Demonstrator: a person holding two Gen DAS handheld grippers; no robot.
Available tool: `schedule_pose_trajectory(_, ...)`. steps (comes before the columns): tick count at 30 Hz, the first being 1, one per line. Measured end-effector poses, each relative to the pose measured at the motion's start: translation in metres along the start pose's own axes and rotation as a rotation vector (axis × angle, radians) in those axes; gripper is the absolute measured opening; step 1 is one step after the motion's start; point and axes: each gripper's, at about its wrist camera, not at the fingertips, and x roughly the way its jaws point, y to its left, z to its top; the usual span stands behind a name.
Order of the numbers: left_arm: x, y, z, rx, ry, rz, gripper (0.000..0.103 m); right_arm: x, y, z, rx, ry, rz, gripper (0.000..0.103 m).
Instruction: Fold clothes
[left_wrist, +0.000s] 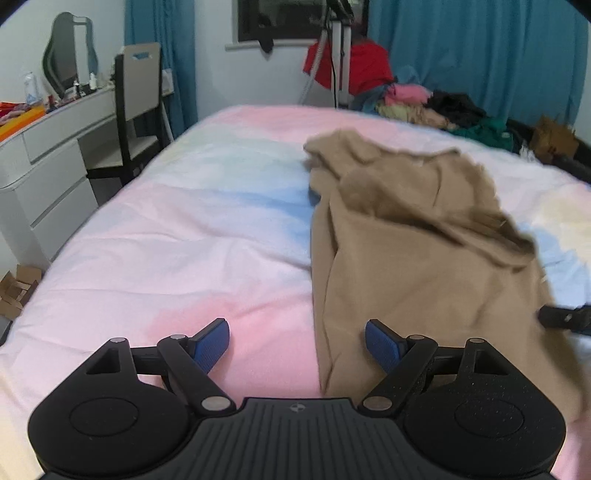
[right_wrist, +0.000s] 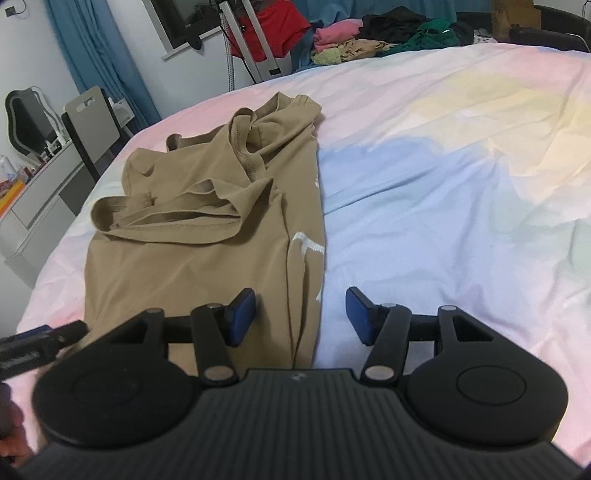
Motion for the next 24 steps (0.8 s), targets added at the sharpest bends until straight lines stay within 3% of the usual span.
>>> schedule_pose_trajectory(4,-0.055,-0.008,0.003,-0.021,-0.073,-0.098,0.089,-0.016,0.002,0.001,0.011,-0.027,0.018,0.058)
schedule_pose_trajectory(6,-0.073,-0.010,-0.003,-0.051,-0.070,-0.168,0.093,-0.021,0.002,0.000,0.001,-0.035,0.014,0.058)
schedule_pose_trajectory(11,-0.064,-0.009,-0.029,-0.168,0.170,-0.388,0.093,-0.019,0.001,0.000,0.013,-0.023,0.013,0.058)
schedule_pose_trajectory(13,-0.049,-0.005,-0.035,-0.237,0.230,-0.441,0.093,-0.018,0.002,0.000,0.011,-0.022,0.016,0.058)
schedule_pose_trajectory(18,-0.009,0.015,-0.039,-0.433,0.277,-0.474,0.093,-0.011,0.008,-0.001,-0.005,-0.015,0.016,0.058)
schedule_pose_trajectory(22,0.021,0.023,-0.035,-0.492,0.269,-0.447,0.093,0.000,0.011,-0.005,-0.017,0.013,0.008,0.058)
schedule_pose_trajectory(24,0.020,0.026,-0.030,-0.516,0.220,-0.442,0.092,0.003,0.012,-0.008,-0.023,0.021,0.001,0.058)
